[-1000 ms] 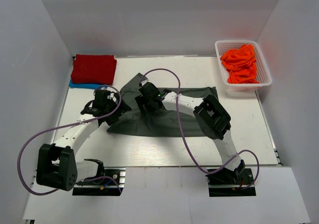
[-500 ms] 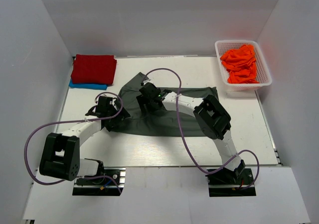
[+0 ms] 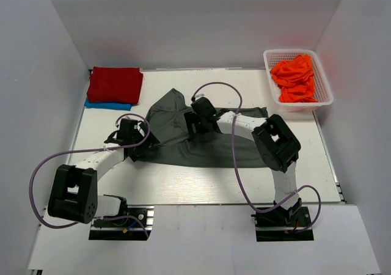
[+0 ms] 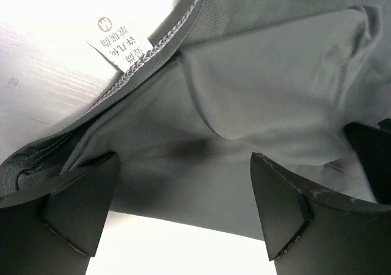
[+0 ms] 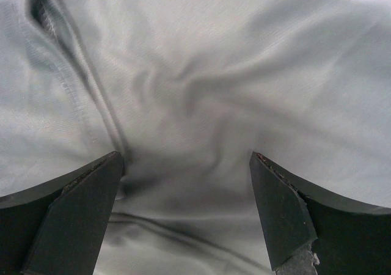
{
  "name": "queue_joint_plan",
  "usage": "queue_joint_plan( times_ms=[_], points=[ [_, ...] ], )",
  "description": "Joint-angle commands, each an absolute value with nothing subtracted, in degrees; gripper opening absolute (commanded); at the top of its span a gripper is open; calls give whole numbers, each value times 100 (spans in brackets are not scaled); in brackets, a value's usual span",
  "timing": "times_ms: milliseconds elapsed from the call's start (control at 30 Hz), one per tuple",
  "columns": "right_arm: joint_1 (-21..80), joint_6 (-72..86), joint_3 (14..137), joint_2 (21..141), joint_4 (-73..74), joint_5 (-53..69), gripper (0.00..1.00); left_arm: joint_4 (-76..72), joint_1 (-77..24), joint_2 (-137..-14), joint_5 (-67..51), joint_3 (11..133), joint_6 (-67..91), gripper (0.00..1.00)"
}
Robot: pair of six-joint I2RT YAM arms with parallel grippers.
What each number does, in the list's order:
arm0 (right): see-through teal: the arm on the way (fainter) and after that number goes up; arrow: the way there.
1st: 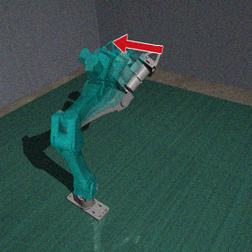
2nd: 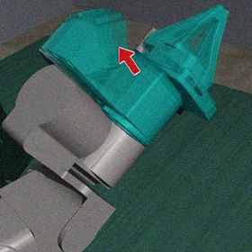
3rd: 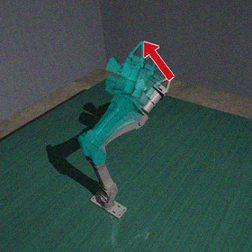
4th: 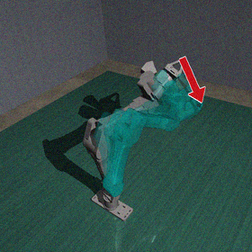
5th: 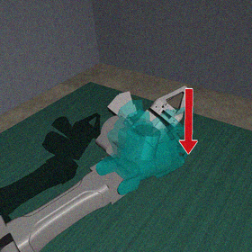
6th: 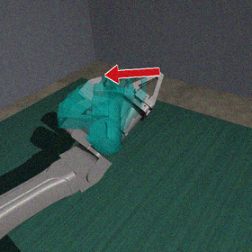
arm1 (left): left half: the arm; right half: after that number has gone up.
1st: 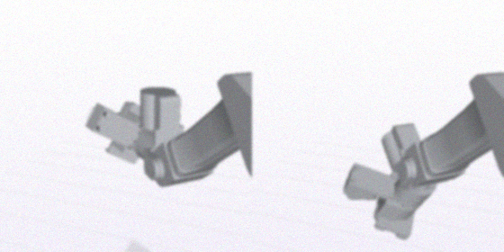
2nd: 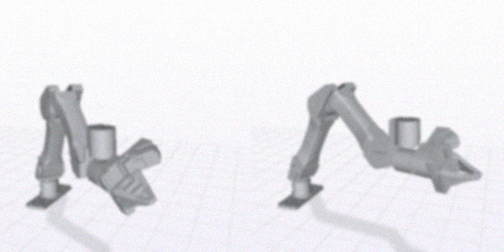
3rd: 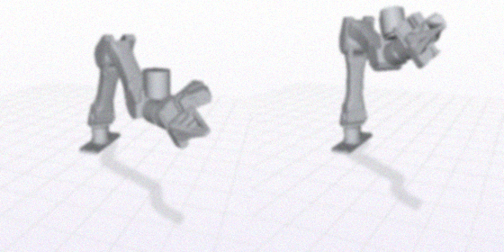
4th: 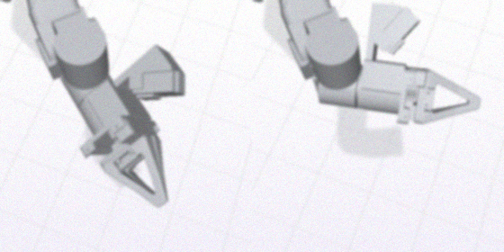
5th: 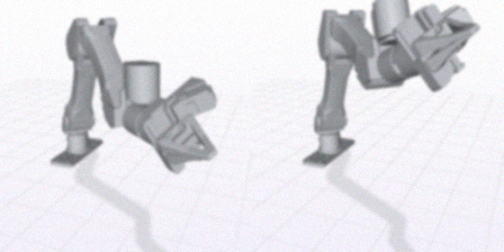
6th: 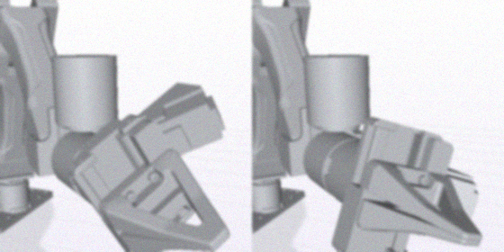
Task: Fold and stack the t-shirts
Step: Fold the flattened tshirt in 1/3 of the way, then grap the side of the flattened tshirt furthest away from the robot with both arms
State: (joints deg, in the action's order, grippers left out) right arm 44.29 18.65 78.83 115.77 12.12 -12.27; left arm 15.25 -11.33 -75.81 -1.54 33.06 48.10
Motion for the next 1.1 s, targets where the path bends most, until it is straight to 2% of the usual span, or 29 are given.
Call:
queue_joint_plan(
  times_ms=[0,333,467,600,767,833,1067],
  points=[
    [4263,1626,7744,11250,572,-783,90,2276,-1090,-7989,-61,2769,4764,100],
    [3911,1362,7787,10855,272,-369,90,2742,-1090,-7489,-9,3049,4711,100],
    [3858,1459,7735,10486,422,-614,90,3084,-1151,-7128,-114,3733,4562,100],
    [3630,1976,7568,9906,816,-1457,90,3067,-1222,-7329,-474,5189,3764,100],
    [3042,2548,7533,9598,1748,-2099,90,3462,-1222,-8716,-413,7297,3227,100],
    [2849,2749,7532,9589,2046,-2337,90,3629,-1222,-9761,-343,8377,3103,100],
    [2251,2892,7681,9922,2311,-2110,90,4446,-1222,-12774,-72,11827,2479,100]
  ],
)
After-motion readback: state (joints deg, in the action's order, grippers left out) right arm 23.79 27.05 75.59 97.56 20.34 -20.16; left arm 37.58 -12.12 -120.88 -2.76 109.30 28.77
